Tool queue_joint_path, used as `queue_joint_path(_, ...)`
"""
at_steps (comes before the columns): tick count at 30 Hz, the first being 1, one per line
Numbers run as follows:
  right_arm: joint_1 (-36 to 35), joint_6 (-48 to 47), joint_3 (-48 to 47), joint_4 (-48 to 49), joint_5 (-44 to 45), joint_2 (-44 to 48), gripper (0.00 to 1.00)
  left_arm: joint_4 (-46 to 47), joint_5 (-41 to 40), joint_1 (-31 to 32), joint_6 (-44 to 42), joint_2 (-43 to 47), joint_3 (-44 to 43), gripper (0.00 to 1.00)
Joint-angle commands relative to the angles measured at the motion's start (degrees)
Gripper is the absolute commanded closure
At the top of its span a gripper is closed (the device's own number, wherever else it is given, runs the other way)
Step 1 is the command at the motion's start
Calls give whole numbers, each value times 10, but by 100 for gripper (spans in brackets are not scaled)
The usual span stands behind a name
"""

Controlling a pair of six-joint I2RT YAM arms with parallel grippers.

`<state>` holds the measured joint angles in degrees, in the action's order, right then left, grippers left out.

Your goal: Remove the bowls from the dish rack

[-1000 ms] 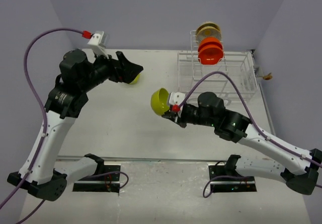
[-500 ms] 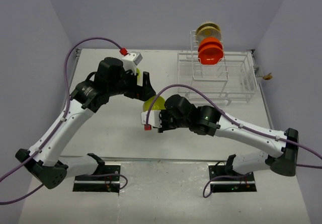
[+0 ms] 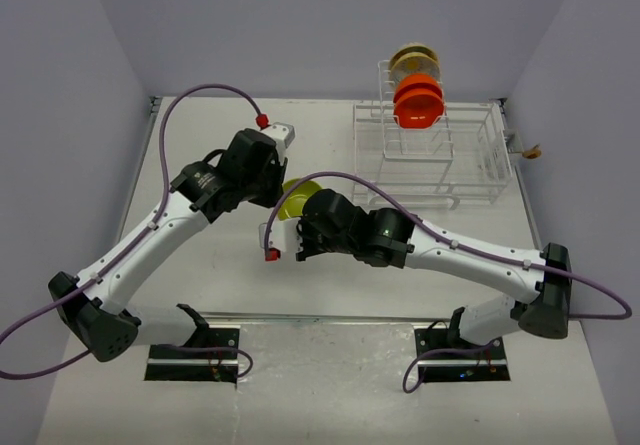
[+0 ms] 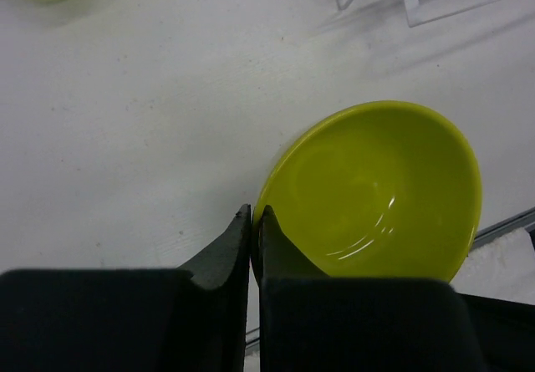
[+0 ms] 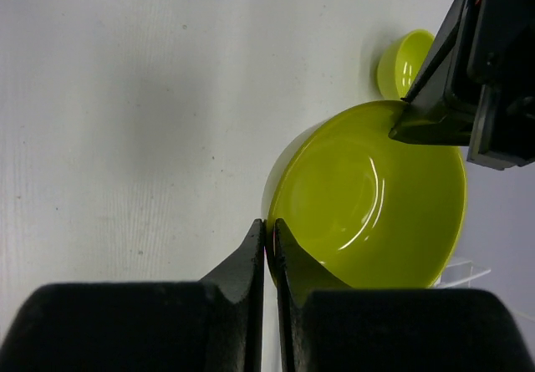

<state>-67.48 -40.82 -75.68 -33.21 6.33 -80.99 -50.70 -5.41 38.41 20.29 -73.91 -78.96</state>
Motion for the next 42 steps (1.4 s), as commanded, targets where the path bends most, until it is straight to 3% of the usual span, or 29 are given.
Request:
queue_joint_path(1, -4, -5, -39, 15, 47, -1, 100, -20, -65, -4, -14, 2, -15, 100)
queue_joint_path(10, -3, 4, -9, 80, 66, 8, 100, 17, -93, -4, -1, 17, -1, 100)
queue_joint_path(12, -3, 15, -5, 88, 89, 8, 78, 22, -133, -4, 9, 22, -1, 100)
queue_joint_path(13, -3, 20, -5, 90, 97, 8, 50, 22, -147, -5, 12, 23, -1, 100)
queue_joint_path(17, -3, 37, -4, 88, 110, 17, 40, 33, -157, -44, 21, 26, 12, 100)
queue_joint_path(19, -4, 50, 5, 107, 104, 37, 13, 40, -133, -90, 17, 32, 24, 100)
queue_joint_path(21, -3, 70, 18, 118, 102, 53, 10, 52, -113, -125, 6, 38, 31, 100)
queue_joint_path(22, -3, 78, 21, 134, 109, 70, 1, 60, -106, -151, 1, 43, 35, 100)
queue_joint_path(29, -2, 195, 134, 302, 164, 179, 1, 103, -92, -254, 21, 39, 50, 100)
queue_joint_path(35, 2, 332, 163, 286, 248, 280, 1, 167, -93, -302, 85, 2, 39, 100)
queue_joint_path(40, 9, 379, 217, 286, 276, 383, 1, 182, -60, -349, 99, -61, 0, 100)
queue_joint_path(42, 10, 391, 232, 286, 293, 422, 1, 195, -85, -354, 101, -69, 1, 100)
